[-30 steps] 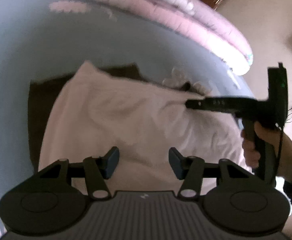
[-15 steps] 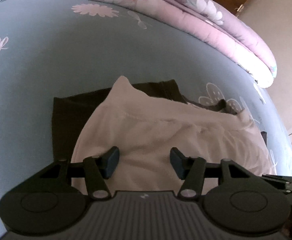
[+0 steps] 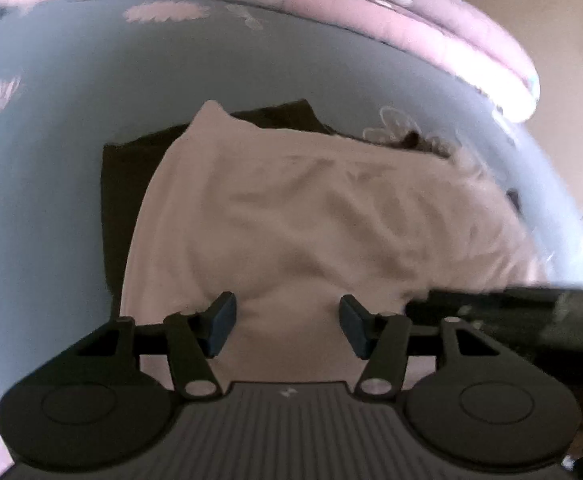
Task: Fold clothes
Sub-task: 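Press the folded cream shirt flat with both open tools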
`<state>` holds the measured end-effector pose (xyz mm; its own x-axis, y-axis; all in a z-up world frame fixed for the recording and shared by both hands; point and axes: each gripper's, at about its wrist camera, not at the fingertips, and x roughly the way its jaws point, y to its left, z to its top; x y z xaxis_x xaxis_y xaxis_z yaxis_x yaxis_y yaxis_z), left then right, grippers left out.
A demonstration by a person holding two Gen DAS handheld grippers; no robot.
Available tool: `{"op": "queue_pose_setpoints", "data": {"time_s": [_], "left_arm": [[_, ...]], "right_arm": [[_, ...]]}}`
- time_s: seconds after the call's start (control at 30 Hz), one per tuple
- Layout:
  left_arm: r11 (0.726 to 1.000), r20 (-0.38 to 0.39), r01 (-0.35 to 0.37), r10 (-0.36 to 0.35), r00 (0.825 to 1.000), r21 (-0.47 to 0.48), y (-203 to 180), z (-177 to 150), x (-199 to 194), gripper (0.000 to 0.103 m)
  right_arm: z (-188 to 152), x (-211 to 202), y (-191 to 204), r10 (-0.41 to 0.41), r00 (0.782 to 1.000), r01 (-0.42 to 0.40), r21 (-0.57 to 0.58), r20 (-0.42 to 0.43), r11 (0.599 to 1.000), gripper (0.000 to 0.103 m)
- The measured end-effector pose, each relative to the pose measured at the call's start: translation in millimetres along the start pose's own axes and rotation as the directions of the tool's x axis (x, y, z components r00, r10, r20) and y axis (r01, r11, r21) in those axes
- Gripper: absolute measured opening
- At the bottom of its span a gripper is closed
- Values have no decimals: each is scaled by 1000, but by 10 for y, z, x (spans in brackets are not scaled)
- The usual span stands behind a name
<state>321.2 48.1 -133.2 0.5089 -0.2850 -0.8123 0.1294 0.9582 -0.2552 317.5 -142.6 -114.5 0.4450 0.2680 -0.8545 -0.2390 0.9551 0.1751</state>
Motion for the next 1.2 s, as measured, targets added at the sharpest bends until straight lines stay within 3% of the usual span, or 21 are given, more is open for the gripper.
{"op": "queue_pose_setpoints", "data": {"time_s": [0.13,0.27,0.4,0.5,0.57,0.6,0.77,0.87,1.0,1.1,1.2], "left_arm": [[998,3,54,-54,999,-21,-144,53,-110,60],[993,9,111,-111,994,-44,-287,104,-223,60],[988,0,151,-151,989,-12,-536,59,-132,60],[994,-27,106,-105,994,28,-658,-62,79,61],[997,-42,80,-80,996,-1,-627,-140,199,61],[996,-37,83,-84,996,-11,-626,-137,180,65],[995,-10,88,-89,996,-53,-618,-62,-35,65],[998,-2,38,-38,999,-51,-603,-66,-202,65],[995,-1,-32,32,999,-97,-542,-147,-337,65],[989,20,-82,85,996,-124,-489,-188,-355,65],[979,50,-104,114,992,-173,-378,-219,-336,65]], "right_arm": [[3,-332,-39,7,999,-8,25,49,1000,33],[-120,-580,-225,-100,993,98,34,69,995,36],[-226,-503,-507,-202,977,198,61,62,978,36],[-287,-342,-664,-222,975,218,105,26,970,40],[-335,-331,-690,-218,975,211,123,44,970,43],[-357,-342,-689,-212,976,205,124,49,971,47],[-459,-571,-676,-190,975,169,172,112,970,47],[-581,-729,-690,-199,969,163,223,147,961,47],[-752,-838,-771,-180,975,134,300,131,945,47],[-797,-942,-863,-169,977,127,283,129,951,47],[-758,-1089,-1018,-193,965,142,266,177,954,47]]}}
